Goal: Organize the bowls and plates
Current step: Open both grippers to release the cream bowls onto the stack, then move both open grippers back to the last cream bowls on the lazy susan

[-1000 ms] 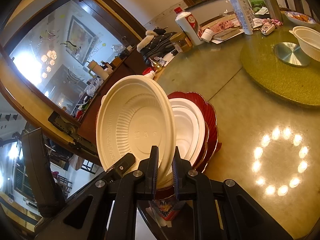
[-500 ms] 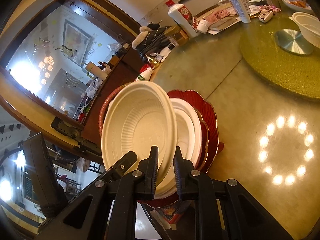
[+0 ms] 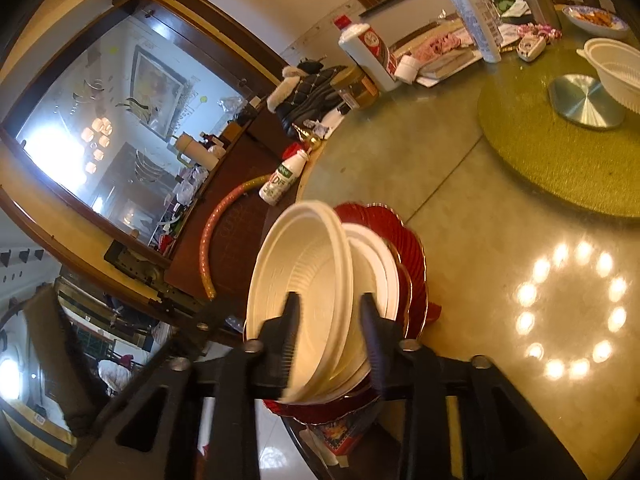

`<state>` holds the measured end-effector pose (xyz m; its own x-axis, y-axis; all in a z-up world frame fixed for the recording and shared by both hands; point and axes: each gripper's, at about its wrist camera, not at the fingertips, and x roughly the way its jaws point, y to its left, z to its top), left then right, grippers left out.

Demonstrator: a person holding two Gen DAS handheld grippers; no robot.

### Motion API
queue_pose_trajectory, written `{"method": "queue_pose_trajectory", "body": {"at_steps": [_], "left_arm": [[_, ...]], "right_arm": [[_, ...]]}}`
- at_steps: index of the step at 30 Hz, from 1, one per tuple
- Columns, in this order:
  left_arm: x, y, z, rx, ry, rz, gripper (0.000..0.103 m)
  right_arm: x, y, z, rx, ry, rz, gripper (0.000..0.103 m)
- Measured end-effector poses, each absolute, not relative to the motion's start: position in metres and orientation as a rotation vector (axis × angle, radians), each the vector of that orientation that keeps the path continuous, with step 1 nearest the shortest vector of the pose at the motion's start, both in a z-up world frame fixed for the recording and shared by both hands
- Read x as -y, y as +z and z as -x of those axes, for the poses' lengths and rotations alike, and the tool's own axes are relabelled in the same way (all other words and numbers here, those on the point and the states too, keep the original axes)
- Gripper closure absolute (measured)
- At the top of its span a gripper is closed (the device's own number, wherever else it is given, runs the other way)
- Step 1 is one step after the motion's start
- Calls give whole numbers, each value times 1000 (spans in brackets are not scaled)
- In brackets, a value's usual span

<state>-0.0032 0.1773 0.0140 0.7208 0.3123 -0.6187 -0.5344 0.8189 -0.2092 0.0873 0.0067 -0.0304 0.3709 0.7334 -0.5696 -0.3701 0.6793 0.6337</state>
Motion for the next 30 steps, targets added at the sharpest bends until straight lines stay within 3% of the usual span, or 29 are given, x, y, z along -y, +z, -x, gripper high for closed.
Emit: {"method": "queue_pose_trajectory", "body": {"at_steps": [2, 3, 5, 9, 11, 21, 30], "left_arm": [[-174, 23, 6, -560, 474, 387, 40], [-170, 28, 8, -527, 468, 386, 39], [-163, 38, 9, -482, 460, 381, 24], [-134, 53, -4, -445, 363, 362, 19], [-115, 54, -24, -493, 293, 350, 19], [20, 15, -173, -893, -40, 333, 19], [85, -21, -255, -1000, -25, 317, 19]], "right_arm": [[-3, -28, -88, -945, 737, -432, 55], [0, -27, -90, -941, 743, -438, 54], [12, -24, -91, -923, 738, -453, 54], [56, -16, -98, -854, 679, -504, 53], [86, -14, -106, -833, 623, -526, 46], [248, -21, -177, -832, 331, -671, 46], [324, -47, -258, -910, 189, -728, 46]]}}
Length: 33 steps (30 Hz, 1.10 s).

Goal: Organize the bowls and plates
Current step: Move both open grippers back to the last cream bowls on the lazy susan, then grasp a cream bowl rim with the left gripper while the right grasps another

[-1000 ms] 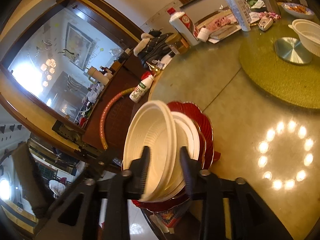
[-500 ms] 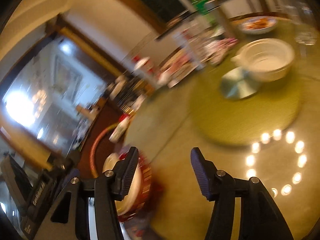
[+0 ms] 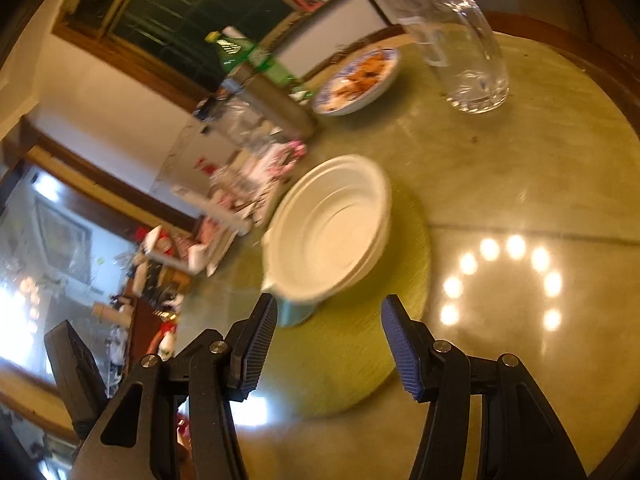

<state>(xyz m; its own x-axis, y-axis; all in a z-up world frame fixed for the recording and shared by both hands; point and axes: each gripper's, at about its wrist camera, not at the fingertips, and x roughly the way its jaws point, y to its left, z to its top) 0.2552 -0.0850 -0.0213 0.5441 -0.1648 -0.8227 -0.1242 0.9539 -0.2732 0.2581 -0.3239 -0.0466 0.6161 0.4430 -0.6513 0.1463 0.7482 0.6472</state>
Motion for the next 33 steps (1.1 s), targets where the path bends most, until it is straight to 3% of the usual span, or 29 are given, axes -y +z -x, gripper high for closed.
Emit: {"method": "queue_pose_trajectory", "body": {"at_steps": [10, 14, 15, 16, 17, 19, 33], "left_arm": [[107, -51, -303, -1024, 36, 307, 19], [113, -56, -309, -1005, 45, 281, 23], [115, -58, -310, -999, 48, 270, 27], [117, -60, -310, -999, 52, 252, 55], [121, -62, -310, -1010, 42, 197, 87], [127, -61, -305, -986, 20, 122, 88], [91, -40, -230, -899, 21, 149, 88]], "right_arm": [[326, -72, -311, -947, 143, -726, 50], [320, -80, -324, -957, 125, -707, 62], [319, -83, -325, -962, 118, -704, 66], [319, -85, -326, -966, 114, -701, 85], [319, -87, -326, -963, 108, -698, 89], [315, -86, -318, -947, 150, -703, 95], [285, -67, -232, -835, 188, -677, 95]]}}
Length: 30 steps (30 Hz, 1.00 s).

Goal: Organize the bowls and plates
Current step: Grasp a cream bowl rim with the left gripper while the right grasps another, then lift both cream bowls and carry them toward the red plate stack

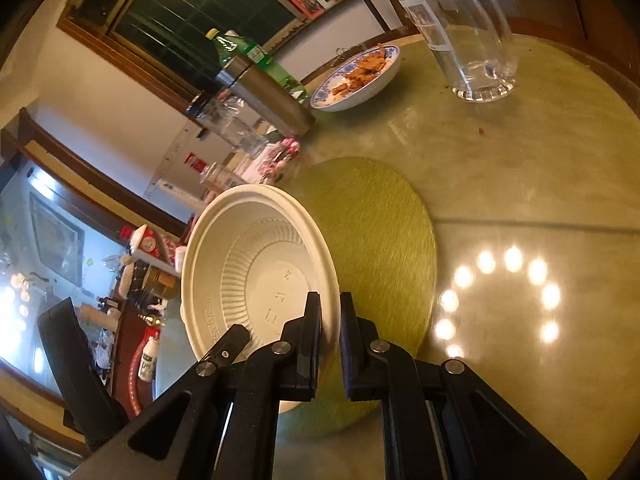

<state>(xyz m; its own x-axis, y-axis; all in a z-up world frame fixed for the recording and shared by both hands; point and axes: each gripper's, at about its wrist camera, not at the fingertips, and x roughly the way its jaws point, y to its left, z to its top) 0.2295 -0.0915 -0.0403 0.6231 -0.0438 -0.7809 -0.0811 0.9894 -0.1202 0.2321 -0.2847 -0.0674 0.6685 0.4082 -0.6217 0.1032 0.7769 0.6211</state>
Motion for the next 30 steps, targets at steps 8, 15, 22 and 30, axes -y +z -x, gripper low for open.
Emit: {"method": "queue_pose_trajectory", "body": {"at_steps": [8, 15, 22, 30], "left_arm": [[74, -37, -190, -895, 11, 176, 88], [68, -31, -161, -878, -5, 179, 88], [55, -28, -134, -859, -3, 185, 88], [43, -23, -113, -837, 6, 192, 88]], "right_arm": [[269, -61, -187, -827, 206, -649, 94], [261, -50, -152, -811, 216, -622, 94], [250, -44, -127, -797, 230, -597, 94], [239, -39, -104, -783, 252, -581, 94]]}}
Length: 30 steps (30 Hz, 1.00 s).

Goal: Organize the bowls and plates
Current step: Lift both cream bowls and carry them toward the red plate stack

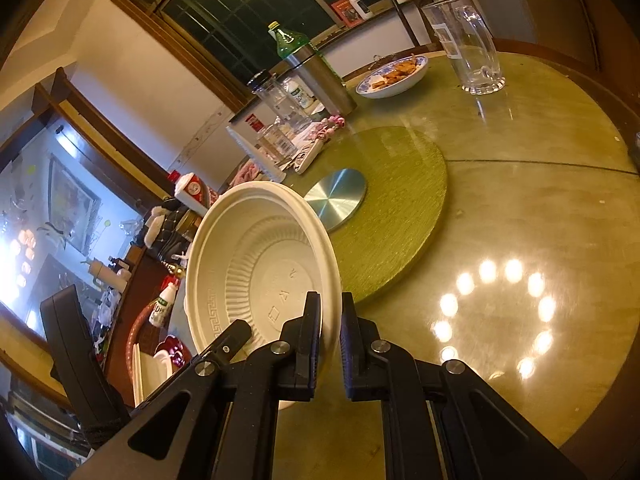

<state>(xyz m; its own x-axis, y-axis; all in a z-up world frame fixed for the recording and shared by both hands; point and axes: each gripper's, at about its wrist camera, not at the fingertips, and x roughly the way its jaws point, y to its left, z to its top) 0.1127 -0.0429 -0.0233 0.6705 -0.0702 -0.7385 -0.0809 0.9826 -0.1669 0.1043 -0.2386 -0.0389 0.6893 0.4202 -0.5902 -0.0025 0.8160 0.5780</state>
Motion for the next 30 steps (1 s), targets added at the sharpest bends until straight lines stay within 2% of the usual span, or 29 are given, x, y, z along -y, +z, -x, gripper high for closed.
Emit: {"method": "queue_pose_trajectory", "body": {"at_steps": [30], "left_arm": [[-8, -1, -67, -761, 56, 236, 88]], "right_arm": [[188, -12, -74, -747, 363, -501, 94]]}}
